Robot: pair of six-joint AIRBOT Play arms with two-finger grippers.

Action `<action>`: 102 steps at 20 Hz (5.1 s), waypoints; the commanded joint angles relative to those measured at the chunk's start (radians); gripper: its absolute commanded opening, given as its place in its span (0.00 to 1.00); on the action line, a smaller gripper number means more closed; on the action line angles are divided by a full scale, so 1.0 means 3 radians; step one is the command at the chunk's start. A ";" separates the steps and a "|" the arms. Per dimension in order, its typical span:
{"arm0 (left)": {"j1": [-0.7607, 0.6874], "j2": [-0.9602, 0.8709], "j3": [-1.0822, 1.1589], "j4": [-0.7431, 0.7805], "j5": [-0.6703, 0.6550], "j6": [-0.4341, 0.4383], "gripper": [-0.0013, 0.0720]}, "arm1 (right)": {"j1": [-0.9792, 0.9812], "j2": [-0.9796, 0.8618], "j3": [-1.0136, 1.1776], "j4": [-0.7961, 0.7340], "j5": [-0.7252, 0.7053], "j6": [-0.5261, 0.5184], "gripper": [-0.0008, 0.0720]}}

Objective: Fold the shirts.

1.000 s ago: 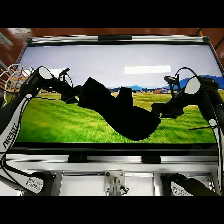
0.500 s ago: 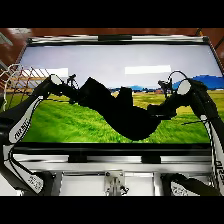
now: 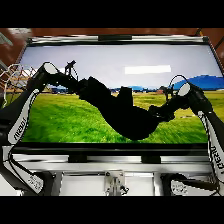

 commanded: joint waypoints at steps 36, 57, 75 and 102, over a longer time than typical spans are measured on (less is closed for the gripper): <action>0.0003 0.2475 -0.0603 0.0797 0.0043 0.0186 0.06 | 0.0301 0.0954 0.1740 -0.0384 -0.0249 -0.0006 0.11; 0.0952 0.0874 -0.0633 0.1109 -0.0445 -0.0161 0.74 | -0.0437 -0.0462 0.1567 -0.0542 0.0814 0.0034 0.86; 0.0772 0.0481 -0.1569 0.0237 0.0908 0.0318 0.53 | -0.0603 -0.0374 0.0833 0.0435 0.0662 0.0047 0.86; 0.0729 0.1812 -0.0491 0.0205 0.0258 0.1255 0.06 | -0.0178 0.0945 0.0613 0.0417 -0.0627 -0.0434 0.11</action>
